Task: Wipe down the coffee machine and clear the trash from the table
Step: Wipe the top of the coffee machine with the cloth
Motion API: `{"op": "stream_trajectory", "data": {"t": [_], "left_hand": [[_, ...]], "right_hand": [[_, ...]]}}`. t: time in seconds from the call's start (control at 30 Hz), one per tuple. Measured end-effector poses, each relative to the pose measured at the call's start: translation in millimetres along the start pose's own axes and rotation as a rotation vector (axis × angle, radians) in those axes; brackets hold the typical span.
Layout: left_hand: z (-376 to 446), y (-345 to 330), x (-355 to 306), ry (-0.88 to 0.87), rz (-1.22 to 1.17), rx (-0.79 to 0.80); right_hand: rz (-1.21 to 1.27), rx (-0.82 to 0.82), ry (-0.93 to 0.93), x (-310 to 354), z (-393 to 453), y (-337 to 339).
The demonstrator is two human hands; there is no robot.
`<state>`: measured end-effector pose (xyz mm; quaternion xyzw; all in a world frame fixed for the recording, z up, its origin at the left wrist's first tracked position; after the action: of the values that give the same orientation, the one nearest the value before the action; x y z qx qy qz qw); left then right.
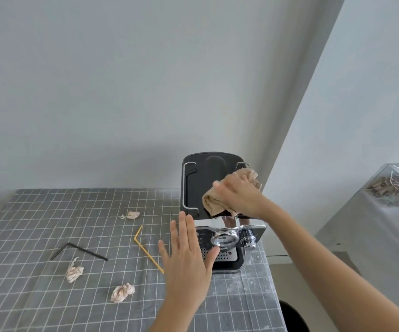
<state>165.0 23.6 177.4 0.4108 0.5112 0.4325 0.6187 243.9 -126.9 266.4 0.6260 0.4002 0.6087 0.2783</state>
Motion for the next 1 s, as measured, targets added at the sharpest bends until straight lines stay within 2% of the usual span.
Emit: {"op": "stream_trajectory", "data": {"t": [0.1,0.23,0.37,0.67,0.87,1.0], "left_hand": [[-1.3,-1.0,0.2,0.003,-0.023,0.001],[-2.7,-2.7,0.5,0.004,-0.038,-0.005],[-2.2,-3.5,0.2,0.007,-0.046,-0.008],[-1.7,-5.5,-1.8,0.028,-0.05,0.024],[-1.6,-1.2,-3.5,0.014,-0.048,0.028],[-0.7,-0.3,-3.2,0.01,-0.047,0.021]], "right_hand": [[-0.214,-0.139,0.024,-8.8,4.4,-24.3],[-0.327,-0.152,-0.02,-11.5,17.2,-35.5],[-0.308,-0.12,-0.074,-9.1,33.3,-33.7],[-0.261,-0.21,-0.139,3.2,38.7,-27.4],[-0.428,-0.278,-0.202,26.0,5.6,-41.2],[-0.42,-0.26,-0.127,32.0,-5.9,-33.3]]}}
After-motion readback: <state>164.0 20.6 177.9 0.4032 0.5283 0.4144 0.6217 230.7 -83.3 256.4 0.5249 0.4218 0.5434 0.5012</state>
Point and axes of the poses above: each hand's wrist, its own z-axis towards the middle knuckle, its own y-axis out of the back of the hand, x = y × z, the point moved 6 cm from there along z, towards the middle knuckle, and after that the axes turned 5 degrees about y, right-handed, at the moved point
